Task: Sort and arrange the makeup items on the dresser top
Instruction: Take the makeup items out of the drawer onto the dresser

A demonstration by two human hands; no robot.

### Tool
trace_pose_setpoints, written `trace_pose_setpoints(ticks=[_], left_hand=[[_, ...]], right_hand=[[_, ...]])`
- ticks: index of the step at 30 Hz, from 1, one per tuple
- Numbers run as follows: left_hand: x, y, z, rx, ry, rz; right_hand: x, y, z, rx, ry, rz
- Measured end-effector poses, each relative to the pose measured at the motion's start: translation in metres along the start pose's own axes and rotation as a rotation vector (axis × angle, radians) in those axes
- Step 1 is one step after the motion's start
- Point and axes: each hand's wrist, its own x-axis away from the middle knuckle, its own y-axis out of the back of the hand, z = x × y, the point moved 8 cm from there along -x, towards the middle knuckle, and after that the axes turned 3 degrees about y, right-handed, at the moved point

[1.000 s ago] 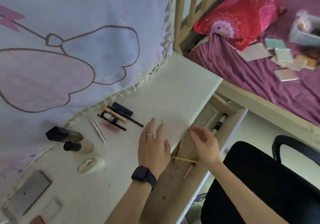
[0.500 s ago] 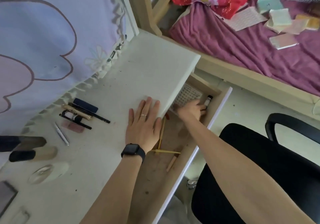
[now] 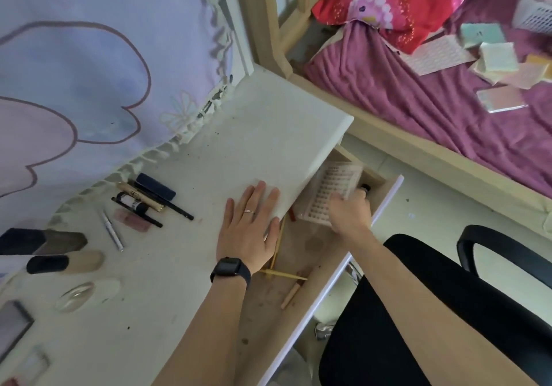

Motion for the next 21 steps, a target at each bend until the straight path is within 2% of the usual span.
trace_pose_setpoints(ticks=[2, 4, 6, 8, 15, 21], left_hand=[[0.0, 0.0, 0.0, 0.005, -0.005, -0.008], [0.001, -0.001, -0.001, -0.002, -0.004, -0.013], [0.001, -0.001, 0.001, -0.016, 0.027, -0.019], [0.001, -0.001, 0.004, -0.017, 0.068, -0.022], [-0.001, 0.002, 0.004, 0.0, 0.079, -0.027], [0.0, 0.007, 0.003, 0.009, 0.065, -0.065]], right_hand=[[0.017, 0.027, 0.002, -0.028, 0.114, -0.051], [0.034, 0.048, 0.005, -0.188, 0.212, -0.086], [0.045, 0.058, 0.014, -0.41, 0.235, -0.059], [0.041, 0.053, 0.026, -0.531, 0.206, -0.024], [-0.021, -0.025, 0.113, -0.316, 0.275, 0.127], [-0.044, -0.068, 0.166, -0.052, 0.376, 0.106]])
